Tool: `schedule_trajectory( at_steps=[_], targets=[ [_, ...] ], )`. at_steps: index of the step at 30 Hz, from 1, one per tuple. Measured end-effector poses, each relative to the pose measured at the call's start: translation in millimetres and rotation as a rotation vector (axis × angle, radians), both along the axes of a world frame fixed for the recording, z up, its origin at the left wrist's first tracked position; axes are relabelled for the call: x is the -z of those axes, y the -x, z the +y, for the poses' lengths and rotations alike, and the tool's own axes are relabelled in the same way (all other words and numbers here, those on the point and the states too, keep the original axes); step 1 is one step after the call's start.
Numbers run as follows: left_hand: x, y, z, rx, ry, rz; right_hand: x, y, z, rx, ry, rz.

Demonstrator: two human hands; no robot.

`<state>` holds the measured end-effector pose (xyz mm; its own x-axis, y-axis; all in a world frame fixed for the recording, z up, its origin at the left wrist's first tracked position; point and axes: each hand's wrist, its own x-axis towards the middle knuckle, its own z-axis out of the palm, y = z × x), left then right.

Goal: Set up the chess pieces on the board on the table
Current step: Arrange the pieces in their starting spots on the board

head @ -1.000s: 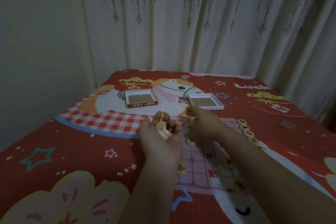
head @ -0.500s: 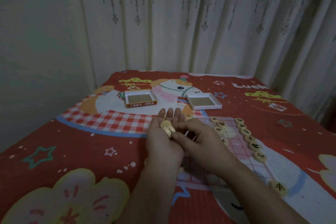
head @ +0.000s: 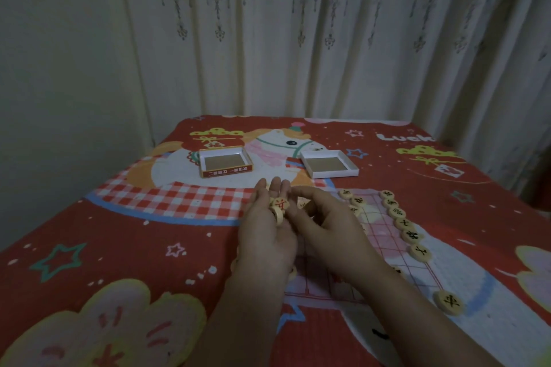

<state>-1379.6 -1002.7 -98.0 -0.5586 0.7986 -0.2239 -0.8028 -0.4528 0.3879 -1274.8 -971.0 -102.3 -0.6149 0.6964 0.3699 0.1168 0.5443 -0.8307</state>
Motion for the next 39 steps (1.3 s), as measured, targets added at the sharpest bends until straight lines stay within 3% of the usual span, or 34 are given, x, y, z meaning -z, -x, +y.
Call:
schedule_trajectory(
  at_steps=[4, 7, 11, 17, 23, 27, 39],
  targets=[
    [-3, -3, -4, 0.121, 0.052, 0.026, -1, 0, -4, -0.04, -0.075, -0.033],
    [-6, -8, -5, 0.102, 0.062, 0.052, 0, 2, -2, -0.029, -0.069, -0.003],
    [-3, -10, -4, 0.09, 0.075, 0.12, -1, 2, -1, -0.016, 0.013, 0.066],
    [-4, -4, -8, -0.081, 0.018, 0.005, -15, -8, 12, 0.196, 0.195, 0.234],
    [-8, 0, -19, -0.093, -0.037, -0.123, -20, -33, 26, 0.137, 0.113, -0.243],
    [-9, 0, -22, -0.077, -0.106, -0.15, -18, -31, 25, 0.003, 0.062, -0.431],
    [-11, -2, -22, -0.052, -0.108, -0.138, -3, -25, 23, -0.053, -0.057, -0.541]
  ],
)
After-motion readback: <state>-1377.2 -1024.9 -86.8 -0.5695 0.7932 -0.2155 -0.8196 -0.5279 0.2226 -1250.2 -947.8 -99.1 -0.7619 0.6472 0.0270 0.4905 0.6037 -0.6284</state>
